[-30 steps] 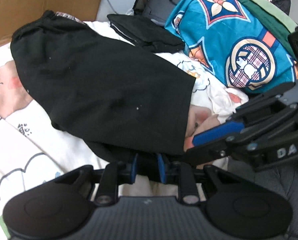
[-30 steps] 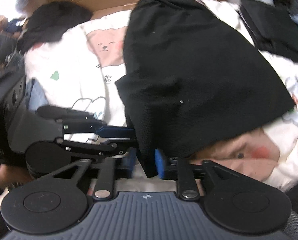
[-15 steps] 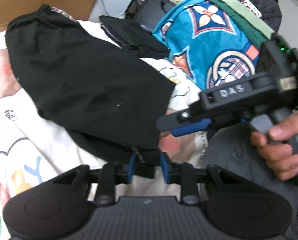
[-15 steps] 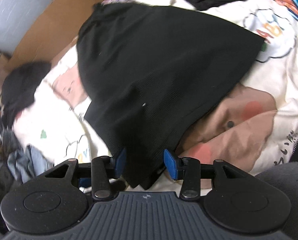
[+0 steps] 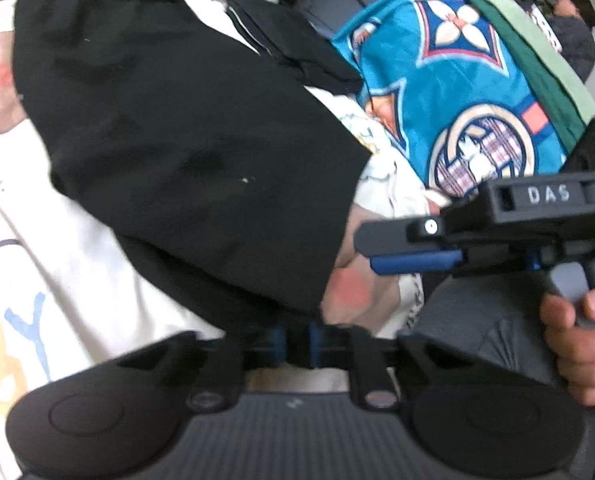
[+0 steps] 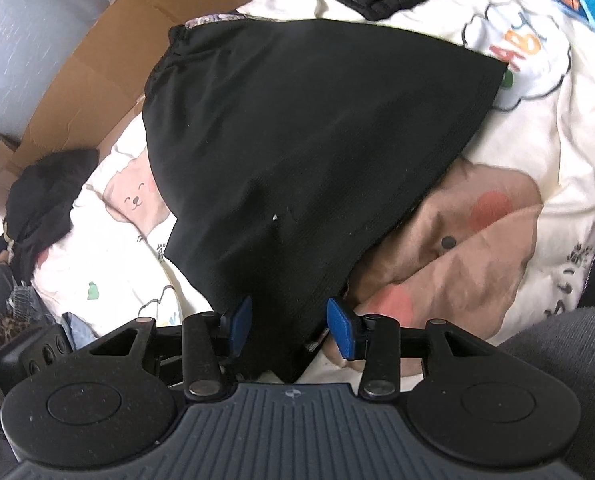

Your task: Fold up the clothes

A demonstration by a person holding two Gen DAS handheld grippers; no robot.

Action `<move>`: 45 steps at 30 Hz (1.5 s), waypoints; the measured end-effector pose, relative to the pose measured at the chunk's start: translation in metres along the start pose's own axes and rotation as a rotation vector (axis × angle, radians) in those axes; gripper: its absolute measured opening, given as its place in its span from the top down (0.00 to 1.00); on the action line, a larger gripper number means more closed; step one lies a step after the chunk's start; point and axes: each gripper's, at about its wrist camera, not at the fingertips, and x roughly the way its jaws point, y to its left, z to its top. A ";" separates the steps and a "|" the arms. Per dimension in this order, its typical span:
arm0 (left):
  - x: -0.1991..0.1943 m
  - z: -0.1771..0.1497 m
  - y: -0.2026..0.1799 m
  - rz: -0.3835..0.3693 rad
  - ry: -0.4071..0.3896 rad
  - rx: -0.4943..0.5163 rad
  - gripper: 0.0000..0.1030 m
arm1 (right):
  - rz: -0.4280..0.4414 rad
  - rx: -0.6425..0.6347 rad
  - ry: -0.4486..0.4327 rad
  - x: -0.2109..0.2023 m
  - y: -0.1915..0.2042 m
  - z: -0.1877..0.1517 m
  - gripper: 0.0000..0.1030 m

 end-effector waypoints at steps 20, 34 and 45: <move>-0.032 0.010 0.014 -0.111 -0.143 -0.176 0.94 | 0.235 0.416 -0.001 0.048 -0.028 -0.005 0.51; -0.024 0.003 0.012 -0.130 -0.087 -0.155 0.94 | 0.051 0.464 -0.154 0.040 -0.041 0.013 0.63; -0.011 -0.006 0.009 -0.107 -0.027 -0.103 0.96 | -0.096 0.385 -0.204 0.028 -0.039 0.030 0.99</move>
